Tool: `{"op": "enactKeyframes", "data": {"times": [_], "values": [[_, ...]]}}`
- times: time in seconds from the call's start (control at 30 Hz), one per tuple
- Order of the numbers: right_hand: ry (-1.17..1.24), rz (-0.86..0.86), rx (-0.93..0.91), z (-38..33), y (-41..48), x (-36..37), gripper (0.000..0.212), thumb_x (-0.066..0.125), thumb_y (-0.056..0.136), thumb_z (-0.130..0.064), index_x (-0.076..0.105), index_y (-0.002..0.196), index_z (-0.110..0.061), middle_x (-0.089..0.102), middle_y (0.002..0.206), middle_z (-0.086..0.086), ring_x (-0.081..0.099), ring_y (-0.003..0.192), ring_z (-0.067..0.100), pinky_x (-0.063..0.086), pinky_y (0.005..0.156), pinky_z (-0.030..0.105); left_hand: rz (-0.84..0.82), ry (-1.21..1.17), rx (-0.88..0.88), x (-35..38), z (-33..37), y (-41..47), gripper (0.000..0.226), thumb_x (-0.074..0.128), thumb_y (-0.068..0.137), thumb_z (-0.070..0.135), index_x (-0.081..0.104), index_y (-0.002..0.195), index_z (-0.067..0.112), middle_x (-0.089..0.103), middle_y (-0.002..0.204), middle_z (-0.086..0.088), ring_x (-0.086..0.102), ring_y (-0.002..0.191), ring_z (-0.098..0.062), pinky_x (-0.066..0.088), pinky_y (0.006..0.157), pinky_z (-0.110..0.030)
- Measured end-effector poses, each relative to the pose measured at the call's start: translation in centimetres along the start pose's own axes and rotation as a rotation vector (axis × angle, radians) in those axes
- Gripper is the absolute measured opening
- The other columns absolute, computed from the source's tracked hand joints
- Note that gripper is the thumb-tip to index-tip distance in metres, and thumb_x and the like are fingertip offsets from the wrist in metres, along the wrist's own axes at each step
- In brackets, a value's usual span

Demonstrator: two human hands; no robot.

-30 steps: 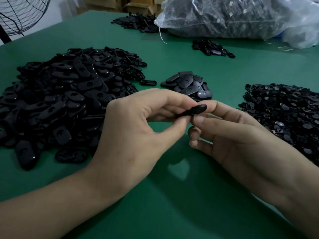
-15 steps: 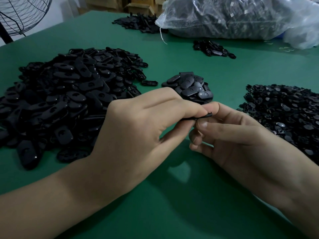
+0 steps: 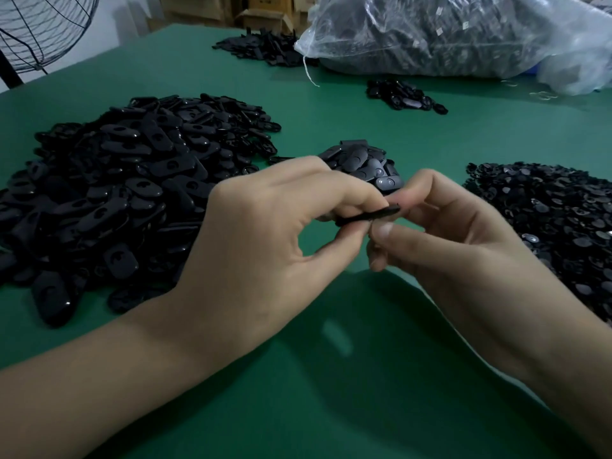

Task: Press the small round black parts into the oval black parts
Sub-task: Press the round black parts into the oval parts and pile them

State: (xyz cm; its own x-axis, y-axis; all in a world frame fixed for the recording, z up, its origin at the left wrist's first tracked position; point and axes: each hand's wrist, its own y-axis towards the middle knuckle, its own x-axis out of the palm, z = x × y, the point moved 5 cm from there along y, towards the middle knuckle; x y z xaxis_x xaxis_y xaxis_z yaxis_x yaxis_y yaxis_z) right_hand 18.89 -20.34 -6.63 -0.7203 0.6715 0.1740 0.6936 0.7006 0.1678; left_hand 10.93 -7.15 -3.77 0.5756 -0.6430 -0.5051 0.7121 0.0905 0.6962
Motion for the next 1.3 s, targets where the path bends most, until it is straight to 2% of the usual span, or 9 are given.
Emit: {"op": "enactKeyframes", "data": {"times": [0.13,0.3,0.43,0.6,0.73,0.87,1.03,1.23,1.3], "values": [[-0.234,0.063,-0.141,-0.9,0.0,-0.2,0.014,0.078,0.080,-0.013,0.063,0.082,-0.015,0.071,0.085,0.017,0.063,0.064,0.020,0.055,0.066,0.030,0.003,-0.031,-0.027,-0.4,-0.7,0.1,0.012,0.078,0.085,0.006,0.078,0.094,0.013,0.074,0.089,0.006,0.070,0.084,-0.008,0.057,0.078,-0.023],[-0.422,0.099,-0.137,-0.7,0.2,-0.5,0.013,0.076,0.081,-0.025,0.066,0.080,-0.018,0.070,0.071,0.008,0.065,0.058,0.019,0.054,0.062,0.031,-0.058,-0.174,-0.200,-0.1,-2.2,-0.2,0.021,0.081,0.084,0.006,0.080,0.095,0.023,0.077,0.086,0.011,0.075,0.082,-0.006,0.059,0.079,-0.020],[-0.411,0.134,-0.061,0.0,0.3,-0.8,0.014,0.071,0.086,-0.024,0.068,0.084,-0.010,0.069,0.069,0.006,0.062,0.053,0.018,0.051,0.052,0.026,-0.084,-0.261,-0.337,0.5,-3.5,-0.7,0.024,0.083,0.083,0.009,0.079,0.102,0.024,0.077,0.087,0.008,0.076,0.083,-0.009,0.061,0.081,-0.024],[-0.249,0.180,0.066,0.7,0.3,-1.2,0.014,0.070,0.086,-0.025,0.071,0.075,-0.016,0.063,0.066,0.007,0.050,0.047,0.016,0.039,0.041,0.022,-0.154,-0.081,-0.219,1.0,-2.9,-0.7,0.046,0.088,0.077,0.017,0.075,0.119,0.028,0.072,0.097,0.011,0.070,0.092,-0.007,0.059,0.080,-0.021],[-0.270,0.187,0.070,0.9,0.5,-1.5,0.013,0.068,0.092,-0.022,0.072,0.081,-0.017,0.064,0.067,0.006,0.050,0.047,0.016,0.039,0.041,0.023,-0.085,0.011,-0.158,0.7,-2.9,-0.1,0.041,0.088,0.079,0.015,0.078,0.117,0.023,0.074,0.095,0.009,0.070,0.085,-0.004,0.059,0.078,-0.021],[-0.381,0.232,0.033,1.0,0.6,-2.3,0.005,0.065,0.098,-0.021,0.065,0.099,-0.016,0.067,0.067,0.004,0.054,0.047,0.017,0.040,0.040,0.025,-0.078,-0.030,-0.302,0.7,-4.1,0.7,0.036,0.088,0.079,0.022,0.078,0.113,0.028,0.076,0.092,0.016,0.072,0.084,0.001,0.058,0.081,-0.018],[-0.451,0.218,0.001,1.3,0.8,-2.6,0.005,0.064,0.098,-0.017,0.061,0.101,-0.020,0.069,0.069,0.005,0.055,0.047,0.018,0.041,0.041,0.026,-0.101,0.014,-0.387,1.4,-6.6,4.9,0.032,0.090,0.076,0.037,0.080,0.105,0.031,0.075,0.083,0.017,0.070,0.077,0.004,0.052,0.074,-0.008],[-0.530,0.254,-0.040,0.7,1.0,-3.7,0.009,0.068,0.096,-0.016,0.065,0.088,-0.018,0.070,0.069,0.004,0.057,0.048,0.018,0.042,0.045,0.021,-0.123,0.096,-0.448,5.1,-9.3,9.0,0.032,0.089,0.075,0.044,0.080,0.104,0.032,0.073,0.086,0.015,0.069,0.082,-0.005,0.058,0.087,-0.031],[-0.540,0.263,-0.045,0.6,1.0,-4.0,0.010,0.069,0.095,-0.015,0.066,0.086,-0.018,0.069,0.068,0.004,0.057,0.047,0.017,0.041,0.045,0.020,-0.155,0.126,-0.446,6.2,-9.7,9.1,0.035,0.089,0.074,0.047,0.079,0.105,0.033,0.072,0.088,0.015,0.066,0.083,-0.006,0.057,0.087,-0.031]]}}
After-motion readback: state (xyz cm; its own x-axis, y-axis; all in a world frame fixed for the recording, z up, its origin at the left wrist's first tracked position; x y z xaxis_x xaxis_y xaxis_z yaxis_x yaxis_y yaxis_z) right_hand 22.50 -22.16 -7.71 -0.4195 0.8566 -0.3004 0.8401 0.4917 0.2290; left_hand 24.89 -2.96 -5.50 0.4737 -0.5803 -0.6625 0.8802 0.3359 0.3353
